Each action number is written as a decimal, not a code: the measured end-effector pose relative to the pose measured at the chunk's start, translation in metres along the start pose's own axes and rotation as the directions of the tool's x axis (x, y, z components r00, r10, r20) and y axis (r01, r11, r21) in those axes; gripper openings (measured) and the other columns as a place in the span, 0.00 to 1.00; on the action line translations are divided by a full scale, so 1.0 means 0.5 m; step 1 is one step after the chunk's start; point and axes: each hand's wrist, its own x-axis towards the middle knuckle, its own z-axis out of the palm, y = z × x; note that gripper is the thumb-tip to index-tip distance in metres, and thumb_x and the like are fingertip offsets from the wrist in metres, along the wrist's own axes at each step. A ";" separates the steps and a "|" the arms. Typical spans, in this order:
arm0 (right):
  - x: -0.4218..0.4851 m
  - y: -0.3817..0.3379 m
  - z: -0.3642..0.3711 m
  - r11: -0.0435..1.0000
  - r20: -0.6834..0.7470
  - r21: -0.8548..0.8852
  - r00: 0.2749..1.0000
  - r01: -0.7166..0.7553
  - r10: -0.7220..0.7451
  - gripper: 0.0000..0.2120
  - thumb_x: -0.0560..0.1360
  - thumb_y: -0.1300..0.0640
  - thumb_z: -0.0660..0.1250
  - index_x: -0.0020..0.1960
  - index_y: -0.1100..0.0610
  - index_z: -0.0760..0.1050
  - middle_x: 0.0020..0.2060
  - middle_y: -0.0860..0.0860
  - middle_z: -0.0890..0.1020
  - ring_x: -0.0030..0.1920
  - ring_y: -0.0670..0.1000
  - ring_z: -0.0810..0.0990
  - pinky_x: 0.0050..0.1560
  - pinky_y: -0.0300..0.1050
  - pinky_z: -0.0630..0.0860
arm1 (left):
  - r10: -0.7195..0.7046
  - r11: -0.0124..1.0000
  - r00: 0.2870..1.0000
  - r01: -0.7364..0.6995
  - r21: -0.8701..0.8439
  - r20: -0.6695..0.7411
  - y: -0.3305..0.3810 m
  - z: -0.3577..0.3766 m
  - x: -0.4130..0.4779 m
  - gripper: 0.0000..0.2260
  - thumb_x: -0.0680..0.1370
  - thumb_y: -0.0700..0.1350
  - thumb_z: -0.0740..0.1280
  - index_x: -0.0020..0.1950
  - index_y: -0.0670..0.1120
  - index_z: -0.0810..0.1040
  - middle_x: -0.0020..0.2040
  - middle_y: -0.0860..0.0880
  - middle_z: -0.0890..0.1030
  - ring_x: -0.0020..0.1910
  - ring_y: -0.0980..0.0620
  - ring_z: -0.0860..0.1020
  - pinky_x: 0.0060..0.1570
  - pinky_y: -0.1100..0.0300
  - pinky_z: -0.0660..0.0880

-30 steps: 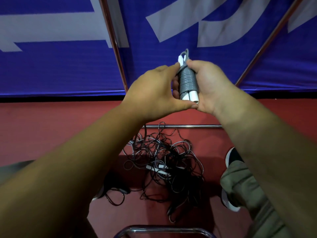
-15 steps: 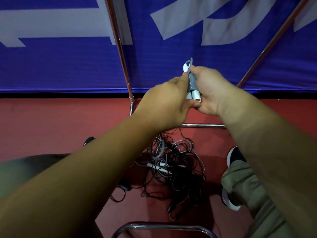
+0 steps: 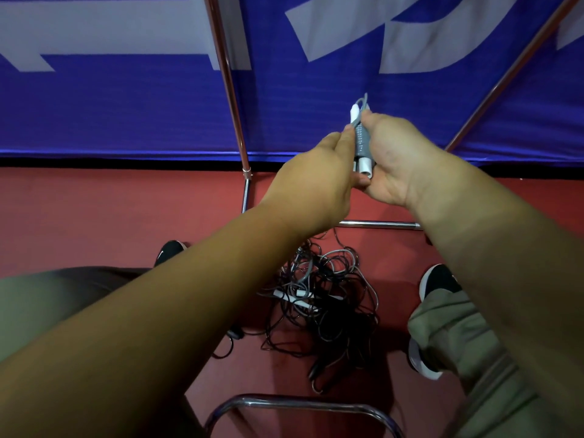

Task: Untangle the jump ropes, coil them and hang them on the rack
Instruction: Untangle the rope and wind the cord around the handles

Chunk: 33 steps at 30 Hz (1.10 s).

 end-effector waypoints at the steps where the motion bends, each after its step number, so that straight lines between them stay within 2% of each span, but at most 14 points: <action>1: -0.001 -0.003 0.000 1.000 0.003 0.001 1.000 0.002 -0.002 0.15 0.88 0.46 0.60 0.55 0.57 0.77 0.27 0.50 0.83 0.27 0.49 0.84 0.27 0.41 0.78 | 0.003 1.000 1.000 -0.003 -0.017 -0.002 0.000 -0.003 0.002 0.34 0.85 0.53 0.64 0.85 0.43 0.54 0.77 0.45 0.70 0.63 0.40 0.80 0.56 0.42 0.79; 3: -0.002 -0.006 -0.002 1.000 0.001 0.003 1.000 0.007 -0.007 0.15 0.88 0.47 0.61 0.55 0.58 0.77 0.29 0.51 0.84 0.28 0.50 0.84 0.27 0.42 0.79 | 0.012 0.999 1.000 -0.012 -0.051 0.009 0.001 -0.013 0.004 0.34 0.85 0.57 0.64 0.85 0.44 0.55 0.77 0.46 0.71 0.66 0.41 0.78 0.60 0.44 0.77; 5: 0.002 -0.008 -0.006 1.000 0.002 0.015 1.000 0.013 -0.013 0.15 0.88 0.47 0.62 0.56 0.58 0.78 0.32 0.52 0.85 0.31 0.51 0.85 0.34 0.45 0.84 | 0.022 0.991 1.000 -0.020 -0.130 0.016 -0.005 -0.023 0.011 0.33 0.83 0.58 0.67 0.83 0.45 0.60 0.71 0.46 0.76 0.64 0.45 0.78 0.60 0.50 0.75; 7: 0.007 -0.012 -0.010 1.000 0.026 0.021 0.999 0.022 -0.022 0.16 0.87 0.46 0.63 0.58 0.58 0.79 0.38 0.53 0.84 0.36 0.52 0.84 0.41 0.50 0.85 | 0.003 0.969 1.000 0.005 -0.249 0.031 -0.012 -0.034 0.018 0.34 0.79 0.59 0.73 0.80 0.46 0.64 0.67 0.47 0.76 0.63 0.49 0.77 0.58 0.58 0.71; 9: 0.008 -0.016 -0.011 0.999 0.060 -0.039 0.998 0.028 -0.026 0.16 0.87 0.45 0.63 0.58 0.58 0.79 0.41 0.54 0.83 0.35 0.51 0.82 0.41 0.50 0.83 | -0.049 0.939 0.997 0.065 -0.339 0.054 -0.020 -0.043 0.024 0.38 0.75 0.62 0.76 0.78 0.46 0.66 0.66 0.48 0.76 0.61 0.53 0.75 0.54 0.62 0.69; 11: 0.009 -0.019 -0.012 0.993 0.087 -0.113 0.996 0.025 -0.015 0.16 0.86 0.45 0.63 0.55 0.57 0.79 0.41 0.53 0.84 0.33 0.50 0.81 0.38 0.47 0.80 | -0.128 0.901 0.989 0.150 -0.407 0.080 -0.026 -0.055 0.030 0.39 0.75 0.67 0.73 0.78 0.46 0.68 0.63 0.52 0.78 0.58 0.58 0.74 0.51 0.65 0.70; 13: 0.010 -0.019 -0.013 0.975 0.103 -0.213 0.994 0.063 -0.041 0.16 0.86 0.44 0.64 0.56 0.56 0.79 0.42 0.54 0.84 0.31 0.50 0.81 0.35 0.46 0.80 | -0.213 0.841 0.971 0.238 -0.485 0.109 -0.039 -0.061 0.038 0.30 0.80 0.68 0.64 0.72 0.48 0.76 0.56 0.54 0.83 0.53 0.57 0.78 0.53 0.62 0.75; 15: 0.012 -0.019 -0.017 0.944 0.127 -0.304 0.987 0.130 -0.095 0.16 0.85 0.42 0.65 0.57 0.55 0.79 0.39 0.53 0.82 0.30 0.50 0.79 0.33 0.45 0.78 | -0.313 0.703 0.933 0.352 -0.618 0.175 -0.055 -0.070 0.046 0.28 0.84 0.68 0.55 0.58 0.49 0.85 0.46 0.50 0.87 0.40 0.53 0.78 0.49 0.52 0.81; 18: 0.012 -0.022 -0.021 0.879 0.194 -0.404 0.963 0.253 -0.188 0.15 0.85 0.42 0.64 0.56 0.54 0.78 0.38 0.53 0.81 0.32 0.51 0.78 0.33 0.47 0.78 | -0.345 0.349 0.880 0.444 -0.825 0.328 -0.084 -0.074 0.058 0.23 0.88 0.56 0.57 0.60 0.40 0.83 0.35 0.48 0.81 0.29 0.54 0.67 0.30 0.57 0.68; 21: 0.012 -0.027 -0.022 0.821 0.266 -0.442 0.927 0.361 -0.265 0.14 0.85 0.42 0.64 0.55 0.53 0.79 0.39 0.54 0.82 0.33 0.52 0.79 0.34 0.48 0.78 | -0.243 0.130 0.838 0.527 -0.840 0.488 -0.102 -0.091 0.059 0.18 0.88 0.51 0.60 0.63 0.38 0.80 0.35 0.50 0.77 0.28 0.56 0.63 0.29 0.62 0.62; 24: 0.013 -0.033 -0.025 0.783 0.314 -0.433 0.889 0.446 -0.333 0.15 0.85 0.42 0.65 0.55 0.54 0.79 0.38 0.54 0.82 0.34 0.52 0.79 0.34 0.49 0.78 | -0.058 -0.095 0.752 0.651 -0.753 0.657 -0.111 -0.108 0.050 0.12 0.87 0.50 0.59 0.58 0.44 0.77 0.42 0.50 0.83 0.30 0.58 0.68 0.28 0.67 0.62; 27: 0.009 -0.040 -0.033 0.691 0.346 -0.497 0.850 0.525 -0.397 0.16 0.84 0.42 0.65 0.56 0.55 0.81 0.37 0.52 0.82 0.35 0.52 0.80 0.35 0.50 0.79 | 0.137 -0.198 0.693 0.719 -0.666 0.708 -0.121 -0.112 0.042 0.16 0.85 0.49 0.58 0.65 0.42 0.78 0.52 0.49 0.87 0.33 0.59 0.76 0.26 0.72 0.70; 29: 0.009 -0.041 -0.039 0.631 0.346 -0.543 0.833 0.553 -0.432 0.16 0.84 0.42 0.66 0.56 0.54 0.81 0.37 0.50 0.83 0.35 0.50 0.81 0.35 0.49 0.79 | 0.203 -0.238 0.683 0.730 -0.641 0.702 -0.119 -0.107 0.041 0.16 0.85 0.48 0.59 0.66 0.42 0.79 0.51 0.49 0.87 0.38 0.57 0.82 0.30 0.70 0.76; 33: 0.008 -0.040 -0.044 0.579 0.338 -0.578 0.814 0.575 -0.472 0.13 0.84 0.42 0.66 0.56 0.51 0.80 0.40 0.51 0.83 0.35 0.49 0.81 0.35 0.49 0.82 | 0.130 -0.377 0.711 0.680 -0.629 0.690 -0.102 -0.090 0.043 0.10 0.83 0.44 0.64 0.58 0.44 0.83 0.44 0.52 0.83 0.39 0.57 0.83 0.36 0.62 0.82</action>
